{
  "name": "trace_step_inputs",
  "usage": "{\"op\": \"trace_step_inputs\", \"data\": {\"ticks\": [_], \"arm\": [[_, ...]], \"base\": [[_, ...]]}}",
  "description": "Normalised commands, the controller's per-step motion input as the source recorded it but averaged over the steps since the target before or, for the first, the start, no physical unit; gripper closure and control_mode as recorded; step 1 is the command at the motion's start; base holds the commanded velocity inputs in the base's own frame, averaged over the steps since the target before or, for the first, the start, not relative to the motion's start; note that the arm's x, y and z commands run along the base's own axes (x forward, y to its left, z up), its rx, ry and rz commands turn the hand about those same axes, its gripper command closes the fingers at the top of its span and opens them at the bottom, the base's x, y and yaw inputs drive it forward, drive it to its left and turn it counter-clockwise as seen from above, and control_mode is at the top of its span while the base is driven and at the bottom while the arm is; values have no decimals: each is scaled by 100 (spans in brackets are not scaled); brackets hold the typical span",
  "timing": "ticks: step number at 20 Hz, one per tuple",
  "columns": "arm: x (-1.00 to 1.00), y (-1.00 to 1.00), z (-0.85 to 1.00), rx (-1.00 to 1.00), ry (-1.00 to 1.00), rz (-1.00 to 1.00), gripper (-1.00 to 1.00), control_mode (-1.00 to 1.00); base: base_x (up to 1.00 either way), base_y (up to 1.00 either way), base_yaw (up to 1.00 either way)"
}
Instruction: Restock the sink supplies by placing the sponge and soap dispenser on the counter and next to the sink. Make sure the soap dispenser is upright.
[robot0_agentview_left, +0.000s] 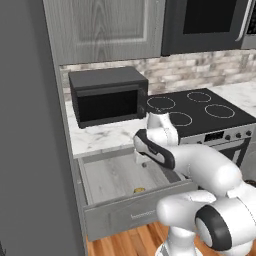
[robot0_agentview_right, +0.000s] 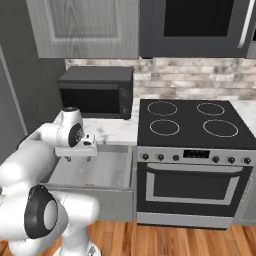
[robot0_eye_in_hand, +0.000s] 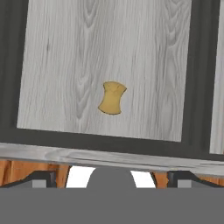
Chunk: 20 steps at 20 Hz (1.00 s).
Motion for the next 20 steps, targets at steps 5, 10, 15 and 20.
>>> {"op": "trace_step_inputs", "data": {"ticks": [5, 10, 15, 20], "arm": [[40, 13, -5, 0, 14, 0, -100, -100], [22, 13, 0, 0, 12, -4, -100, -100], [26, 8, -1, 0, 7, -5, -100, -100], [0, 0, -5, 0, 0, -4, -100, -100]], "base": [[0, 0, 0], [0, 0, 0], [0, 0, 0], [0, 0, 0]]}}
